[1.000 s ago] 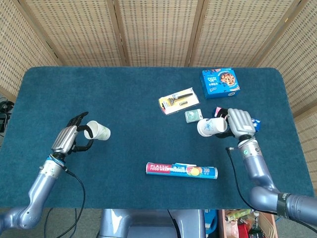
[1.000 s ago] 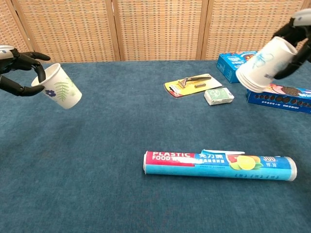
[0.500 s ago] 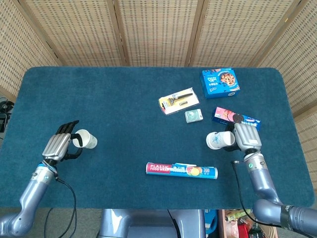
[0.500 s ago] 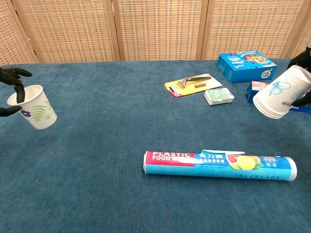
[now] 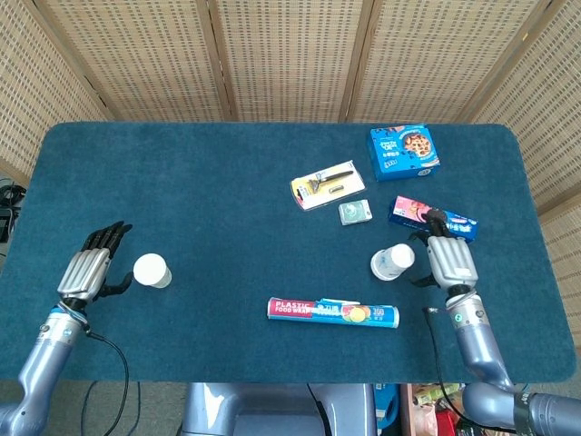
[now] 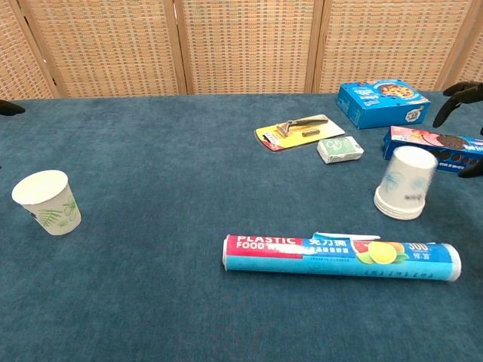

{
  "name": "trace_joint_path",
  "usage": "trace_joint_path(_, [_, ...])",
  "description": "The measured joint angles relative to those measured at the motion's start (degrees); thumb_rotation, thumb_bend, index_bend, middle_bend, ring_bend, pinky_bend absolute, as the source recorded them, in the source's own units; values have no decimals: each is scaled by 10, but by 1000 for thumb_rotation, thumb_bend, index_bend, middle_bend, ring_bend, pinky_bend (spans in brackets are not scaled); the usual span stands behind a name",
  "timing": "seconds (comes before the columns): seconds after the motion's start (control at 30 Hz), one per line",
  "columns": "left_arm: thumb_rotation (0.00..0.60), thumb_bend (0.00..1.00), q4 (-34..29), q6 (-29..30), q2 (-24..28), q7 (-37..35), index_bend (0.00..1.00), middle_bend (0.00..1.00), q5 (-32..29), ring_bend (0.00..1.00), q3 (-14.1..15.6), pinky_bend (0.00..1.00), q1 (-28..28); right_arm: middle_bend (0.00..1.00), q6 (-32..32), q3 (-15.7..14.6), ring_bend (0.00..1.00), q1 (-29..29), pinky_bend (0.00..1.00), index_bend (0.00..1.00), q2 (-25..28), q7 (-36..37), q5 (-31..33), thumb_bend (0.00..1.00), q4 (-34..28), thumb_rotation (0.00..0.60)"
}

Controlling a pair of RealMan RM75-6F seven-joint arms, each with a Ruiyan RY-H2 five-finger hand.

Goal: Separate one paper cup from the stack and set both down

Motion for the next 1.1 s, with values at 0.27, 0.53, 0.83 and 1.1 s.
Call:
trace_joint_path(0.27, [600, 430, -22, 48, 15, -16, 0, 0, 49, 0, 16, 0, 34, 0, 20, -6, 0, -28, 148, 117, 5, 9, -53, 180, -10, 600])
trace_joint_path(0.53, [600, 415, -36, 148, 21, 5, 0, 0, 135, 0, 55, 0, 93, 0, 105, -36, 0, -87, 118, 117, 7, 26, -186, 165, 14, 600])
trace_joint_path(0.83, [600, 413, -14, 264, 11, 35, 0, 0, 234, 0, 101, 0, 175, 0, 219, -76, 0, -189, 96, 117, 10, 57, -302, 165, 70, 600])
trace_joint_path(1.1, [600, 413, 2, 284, 8, 45, 0, 0, 258, 0, 119, 0, 208, 0, 258, -92, 0, -240, 94, 117, 4, 82, -359, 163, 98, 600])
